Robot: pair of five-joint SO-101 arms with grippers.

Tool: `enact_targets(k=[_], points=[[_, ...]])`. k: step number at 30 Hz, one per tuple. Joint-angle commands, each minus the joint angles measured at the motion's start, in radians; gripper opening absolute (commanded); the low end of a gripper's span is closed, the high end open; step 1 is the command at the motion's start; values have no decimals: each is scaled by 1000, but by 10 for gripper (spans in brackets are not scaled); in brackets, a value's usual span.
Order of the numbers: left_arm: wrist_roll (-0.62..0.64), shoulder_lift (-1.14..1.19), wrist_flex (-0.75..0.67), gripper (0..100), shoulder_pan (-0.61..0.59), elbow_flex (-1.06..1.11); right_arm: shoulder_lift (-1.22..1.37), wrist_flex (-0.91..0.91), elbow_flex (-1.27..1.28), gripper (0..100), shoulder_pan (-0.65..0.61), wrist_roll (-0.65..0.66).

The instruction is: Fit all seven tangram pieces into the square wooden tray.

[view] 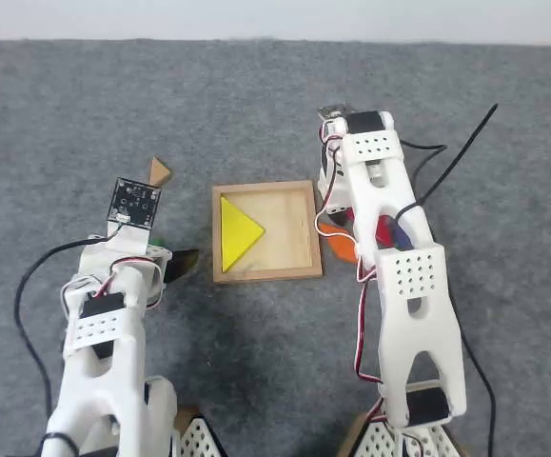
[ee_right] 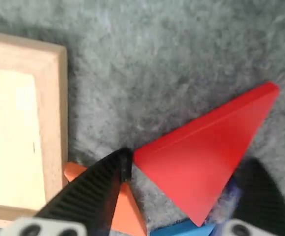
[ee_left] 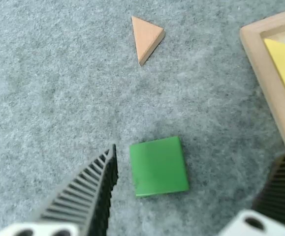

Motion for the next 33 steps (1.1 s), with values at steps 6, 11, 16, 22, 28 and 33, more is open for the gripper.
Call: enact_targets(k=[6, 11, 16, 22, 28, 33], points=[[-15, -29, -26, 445, 0, -5, 15, 2, -3, 256, 19, -9], [-15, -29, -26, 445, 0, -5, 15, 2, -3, 250, 22, -9], [-15, -29, -26, 445, 0, -5, -15, 2, -3, 141, 45, -9], [-15, -29, -26, 445, 0, -5, -56, 4, -3, 112, 50, -9], [-15, -29, -26, 445, 0, -5, -61, 4, -3, 121, 48, -20], [-15, -29, -26, 445, 0, -5, -61, -5, -5, 308, 33, -147]])
